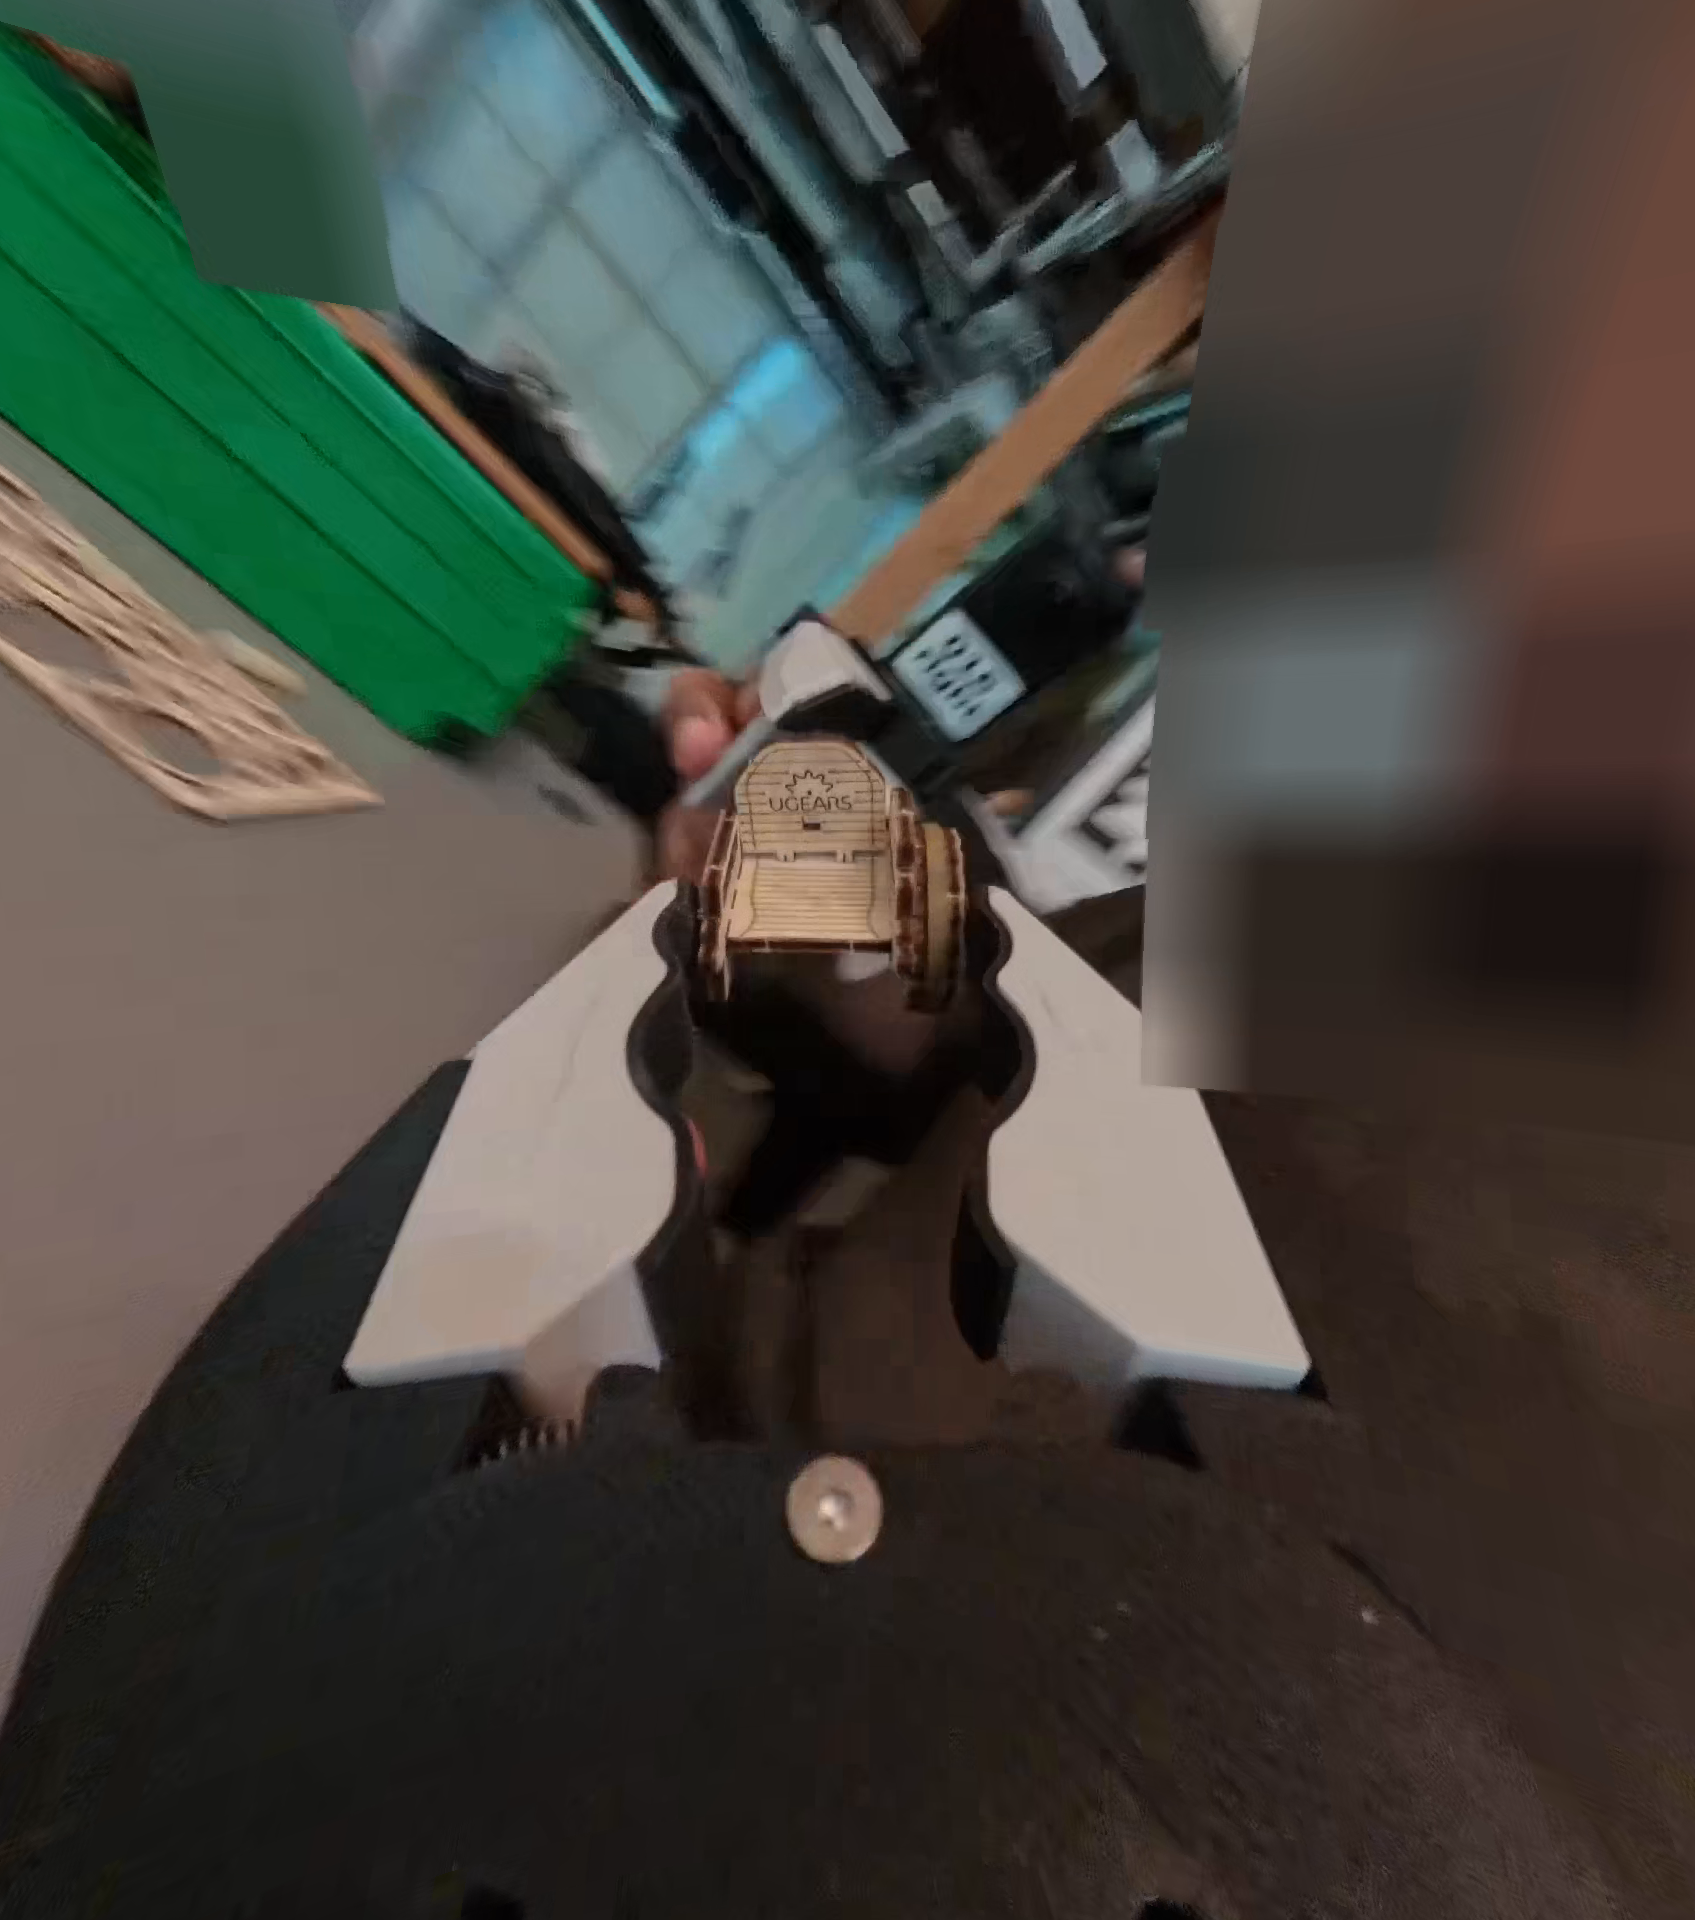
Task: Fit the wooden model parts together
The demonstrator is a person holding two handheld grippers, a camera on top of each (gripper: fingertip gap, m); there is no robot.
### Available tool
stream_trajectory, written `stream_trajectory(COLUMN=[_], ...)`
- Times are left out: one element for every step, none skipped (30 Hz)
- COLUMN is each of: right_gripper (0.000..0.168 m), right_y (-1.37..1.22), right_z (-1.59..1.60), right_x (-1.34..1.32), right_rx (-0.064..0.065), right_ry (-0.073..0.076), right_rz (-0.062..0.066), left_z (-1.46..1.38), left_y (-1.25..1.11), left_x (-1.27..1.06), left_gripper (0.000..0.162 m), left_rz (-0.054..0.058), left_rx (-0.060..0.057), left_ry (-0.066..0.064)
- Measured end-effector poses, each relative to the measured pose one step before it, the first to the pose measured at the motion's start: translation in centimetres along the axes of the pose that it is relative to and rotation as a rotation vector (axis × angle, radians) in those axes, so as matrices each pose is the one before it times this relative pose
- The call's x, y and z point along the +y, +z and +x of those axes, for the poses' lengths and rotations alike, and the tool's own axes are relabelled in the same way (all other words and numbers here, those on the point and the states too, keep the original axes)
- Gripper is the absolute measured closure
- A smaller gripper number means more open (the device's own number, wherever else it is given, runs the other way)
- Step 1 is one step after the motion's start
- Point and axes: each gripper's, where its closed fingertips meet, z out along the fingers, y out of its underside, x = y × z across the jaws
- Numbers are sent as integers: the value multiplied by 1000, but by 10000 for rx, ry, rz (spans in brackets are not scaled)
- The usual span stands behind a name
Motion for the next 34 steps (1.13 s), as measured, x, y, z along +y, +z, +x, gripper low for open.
stream_trajectory(right_gripper=[105, 107, 108, 113, 116, 120, 127, 132, 134, 136, 134, 133, 133, 131, 128, 125, 122, 120, 119, 120, 122, 121, 120, 118, 115, 113, 113, 114, 116, 119, 122, 123, 124, 124], right_y=[-217, -213, -172, -139, -84, -46, -13, 41, 86, 142, 154, 148, 110, 81, 39, 3, 17, 46, 114, 192, 262, 300, 289, 230, 155, 69, -12, -85, -125, -123, -86, -21, 26, 79], right_z=[602, 670, 516, 552, 515, 468, 600, 544, 520, 439, 145, 8, -28, -110, -4, 63, 51, 173, 236, 172, 200, 151, -20, -143, -215, -207, -134, -65, -39, 2, -5, 29, 42, 20], right_x=[-136, -76, -45, -17, 0, 33, 173, 290, 417, 503, 398, 196, 38, -113, -196, -226, -156, 9, 156, 286, 348, 363, 300, 176, 87, 141, 153, 127, 83, 58, 62, 133, 241, 317], right_rx=[70, 58, -61, -15, 4, 30, 162, 170, 170, 117, -92, -177, -224, -305, -282, -266, -272, -142, -31, 21, 118, 139, 29, -89, -229, -323, -328, -281, -221, -153, -110, -56, -26, -47], right_ry=[598, 654, 646, 609, 530, 434, 355, 279, 277, 317, 340, 417, 492, 537, 600, 640, 585, 447, 266, 97, -17, -60, -36, 106, 310, 473, 516, 456, 369, 292, 223, 165, 120, 134], right_rz=[201, 177, 160, 151, 131, 91, -1, -75, -143, -196, -123, 11, 110, 191, 240, 243, 180, 77, -23, -122, -184, -201, -179, -93, -32, -42, -43, -8, 6, 5, -36, -111, -179, -212], left_z=[-784, -583, -352, -572, -598, -700, -1095, -864, -355, -221, 71, 241, 110, 73, 151, 76, 105, 166, 77, 119, 135, 180, 379, 468, 204, 268, 267, 66, 123, 274, 274, 212, 105, 30], left_y=[-324, -308, -213, -105, -5, 101, 207, 278, 272, 202, 147, 73, 15, -1, 10, -38, -39, -50, -81, -91, -81, -88, -98, -95, -62, -57, -56, -57, -53, -87, -128, -137, -102, -103], left_x=[-247, -148, -32, 60, 169, 423, 827, 1022, 747, 467, 177, 4, -52, 24, 105, 78, 27, -13, -110, -136, -134, -172, -260, -331, -238, -196, -239, -167, -139, -185, -270, -220, -130, -38], left_gripper=[116, 115, 114, 114, 114, 114, 114, 114, 114, 114, 114, 114, 114, 114, 114, 113, 114, 113, 113, 113, 113, 113, 113, 113, 113, 113, 113, 113, 114, 113, 114, 113, 113, 113], left_rz=[-165, -215, -248, -233, -178, -245, -475, -610, -448, -310, -154, -38, 16, -32, -88, -34, -7, 1, 67, 86, 95, 129, 189, 233, 157, 125, 158, 104, 80, 131, 196, 165, 95, 44], left_rx=[-1173, -1040, -804, -842, -733, -711, -959, -823, -544, -497, -244, -47, -97, -43, 58, 43, 99, 164, 105, 114, 120, 135, 256, 316, 131, 178, 169, 35, 101, 206, 212, 179, 128, 97], left_ry=[1751, 1854, 1587, 1218, 848, 616, 627, 790, 941, 936, 620, 313, 203, 169, 144, 33, -97, -195, -213, -182, -179, -197, -204, -170, -153, -81, -36, -44, -49, -66, -70, -65, -65, -65])
